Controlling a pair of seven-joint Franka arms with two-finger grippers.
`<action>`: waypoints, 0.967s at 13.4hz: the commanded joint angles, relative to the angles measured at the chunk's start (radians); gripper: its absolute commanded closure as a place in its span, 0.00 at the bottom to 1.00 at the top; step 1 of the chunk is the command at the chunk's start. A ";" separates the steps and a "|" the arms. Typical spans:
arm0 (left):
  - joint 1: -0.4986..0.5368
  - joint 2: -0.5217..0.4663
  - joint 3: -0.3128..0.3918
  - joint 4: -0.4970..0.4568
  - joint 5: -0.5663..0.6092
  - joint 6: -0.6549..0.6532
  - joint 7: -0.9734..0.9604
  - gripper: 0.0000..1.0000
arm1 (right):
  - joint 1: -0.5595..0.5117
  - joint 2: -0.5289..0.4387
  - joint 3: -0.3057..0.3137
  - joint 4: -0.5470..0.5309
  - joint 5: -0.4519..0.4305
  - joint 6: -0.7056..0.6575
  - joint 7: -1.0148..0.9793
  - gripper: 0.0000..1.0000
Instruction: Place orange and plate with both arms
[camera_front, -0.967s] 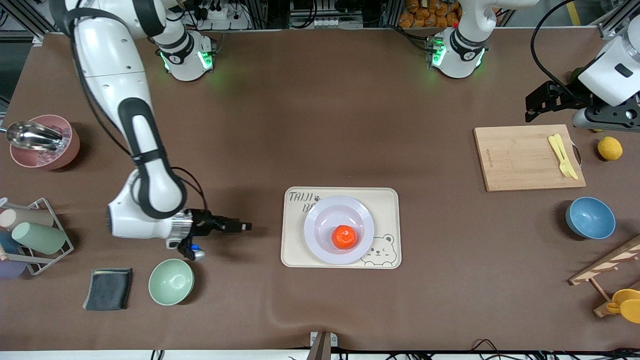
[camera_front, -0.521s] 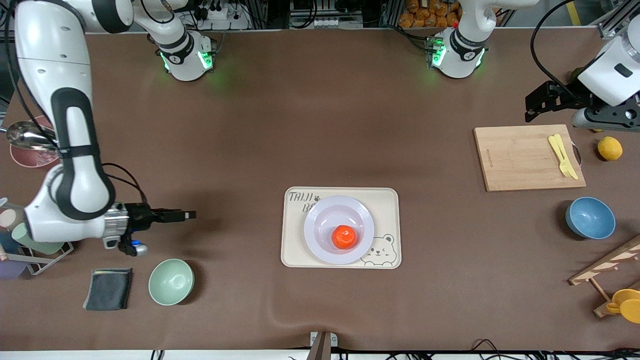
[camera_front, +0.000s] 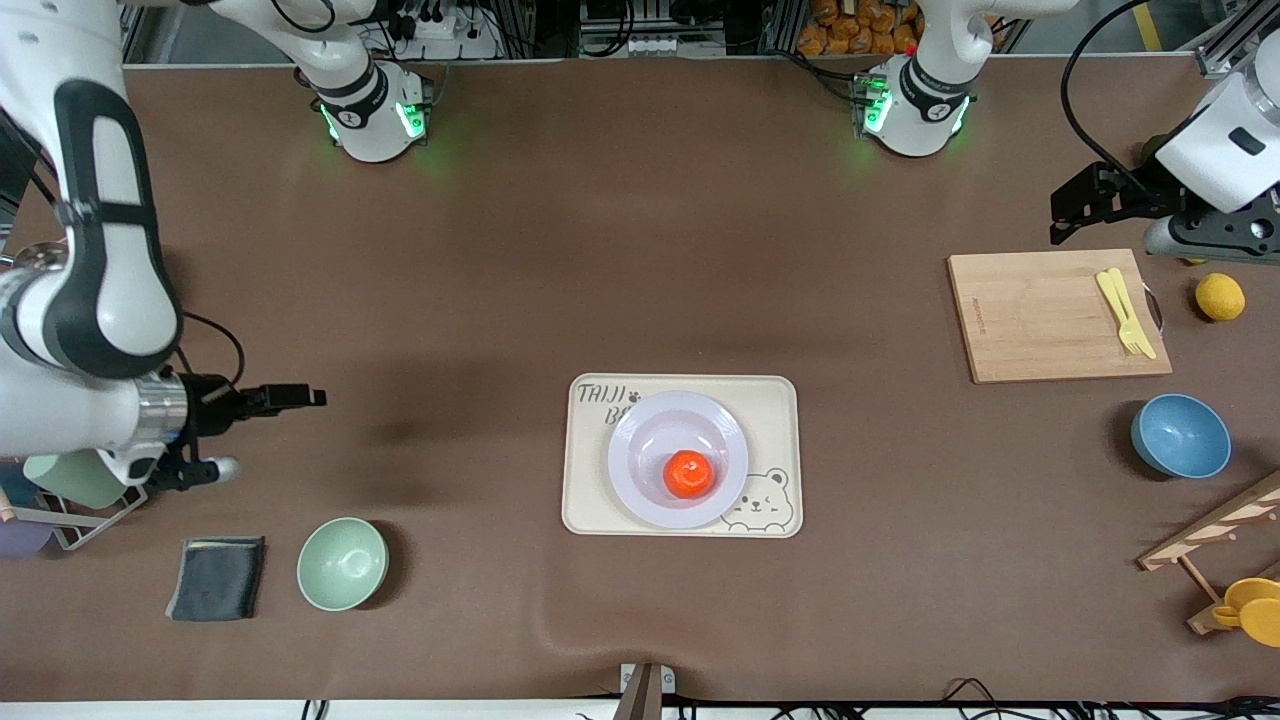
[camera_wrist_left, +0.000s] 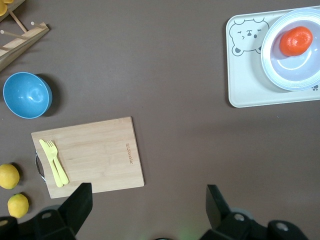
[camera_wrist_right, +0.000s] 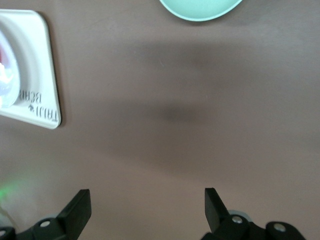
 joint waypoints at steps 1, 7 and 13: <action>-0.003 0.001 -0.002 0.018 -0.009 -0.019 -0.013 0.00 | -0.039 -0.177 0.032 -0.104 -0.122 -0.012 0.017 0.00; 0.004 0.004 0.000 0.018 -0.020 -0.016 -0.007 0.00 | -0.071 -0.398 0.026 -0.213 -0.202 0.011 0.017 0.00; 0.012 0.009 0.007 0.041 -0.035 -0.013 -0.010 0.00 | -0.023 -0.447 0.026 -0.192 -0.278 0.000 0.028 0.00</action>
